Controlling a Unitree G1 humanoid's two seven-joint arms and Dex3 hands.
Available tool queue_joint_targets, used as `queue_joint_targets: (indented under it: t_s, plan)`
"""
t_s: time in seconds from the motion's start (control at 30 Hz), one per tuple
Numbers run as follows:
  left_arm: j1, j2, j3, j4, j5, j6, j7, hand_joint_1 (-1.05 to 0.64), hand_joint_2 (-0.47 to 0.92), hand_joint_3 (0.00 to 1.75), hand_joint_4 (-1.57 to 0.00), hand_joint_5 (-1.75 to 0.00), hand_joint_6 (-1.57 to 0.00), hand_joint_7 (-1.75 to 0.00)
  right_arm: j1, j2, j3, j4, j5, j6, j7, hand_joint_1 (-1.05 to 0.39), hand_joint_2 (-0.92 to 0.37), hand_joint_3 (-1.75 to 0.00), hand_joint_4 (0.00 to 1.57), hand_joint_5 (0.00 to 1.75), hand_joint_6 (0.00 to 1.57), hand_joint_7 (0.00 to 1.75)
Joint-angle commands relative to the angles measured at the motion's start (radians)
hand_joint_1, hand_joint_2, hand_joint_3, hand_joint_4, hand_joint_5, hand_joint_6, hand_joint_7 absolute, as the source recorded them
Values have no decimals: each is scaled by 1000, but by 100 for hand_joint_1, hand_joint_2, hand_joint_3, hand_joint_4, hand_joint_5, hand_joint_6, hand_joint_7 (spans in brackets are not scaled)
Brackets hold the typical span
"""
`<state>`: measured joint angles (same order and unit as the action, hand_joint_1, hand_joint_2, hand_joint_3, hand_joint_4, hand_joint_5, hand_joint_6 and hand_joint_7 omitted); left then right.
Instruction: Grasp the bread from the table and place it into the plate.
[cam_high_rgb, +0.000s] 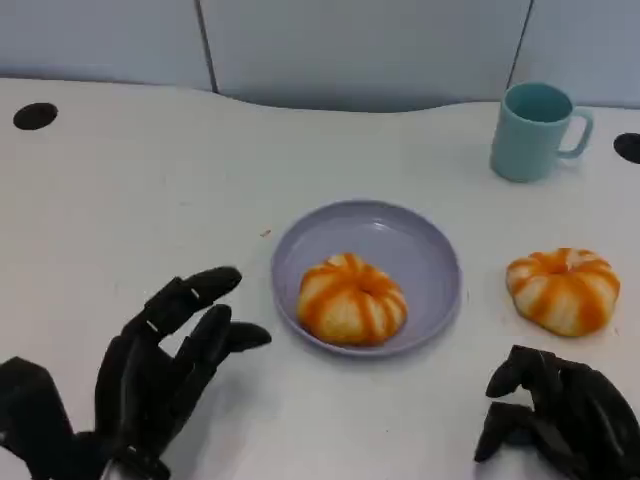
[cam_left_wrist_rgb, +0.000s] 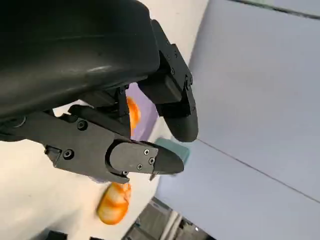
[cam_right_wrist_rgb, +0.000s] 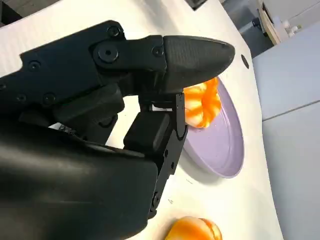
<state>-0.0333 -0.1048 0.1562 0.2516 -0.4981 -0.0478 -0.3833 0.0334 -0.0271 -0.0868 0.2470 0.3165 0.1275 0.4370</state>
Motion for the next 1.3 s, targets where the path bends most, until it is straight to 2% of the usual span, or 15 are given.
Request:
queue_joint_targets:
  t_s: [0.03, 0.2, 0.47, 0.67, 0.83, 1.07, 1.17, 1.3]
  plan:
    - [32, 3, 4, -31, 19, 32, 41, -36, 92, 28, -62, -142, -60, -99, 5, -13, -4, 5, 2, -1, 4, -43, -92, -46, 124, 109, 115, 101]
    - [43, 2, 8, -17, 29, 25, 42, -36, 92, 29, -61, -144, -59, -102, 7, -13, -4, 2, -3, -4, 3, -44, -92, -46, 124, 109, 116, 101]
    - [43, -3, 32, 31, 47, -4, 45, -38, 92, 20, -62, -153, -61, -105, 5, -14, -8, 2, -5, -2, -3, -42, -92, -48, 124, 110, 115, 102]
    - [26, -6, 39, 66, 66, -35, 48, -38, 92, 23, -62, -156, -62, -107, -4, -19, -15, 18, -4, -10, 2, -42, -92, -48, 124, 111, 115, 103]
    - [-5, -5, 42, 113, 67, -36, 46, -38, 92, 19, -64, -155, -61, -108, -13, -19, -33, 48, 4, -31, 11, -42, -92, -48, 123, 110, 113, 104]
    - [-25, -10, 30, 169, 94, -82, 24, -40, 92, 20, -65, -154, -62, -108, -23, -30, -46, 65, 16, -15, 9, -42, -92, -45, 120, 114, 109, 108]
    - [-33, -15, 32, 171, 84, -63, 31, -40, 91, 19, -66, -154, -64, -108, -27, -37, -44, 84, 5, -48, 20, -41, -92, -48, 120, 115, 108, 109]
    - [-44, -14, 41, 189, 83, -79, 26, -40, 90, 17, -69, -152, -67, -106, -32, -32, -45, 93, 10, -54, 19, -43, -92, -49, 123, 113, 109, 108]
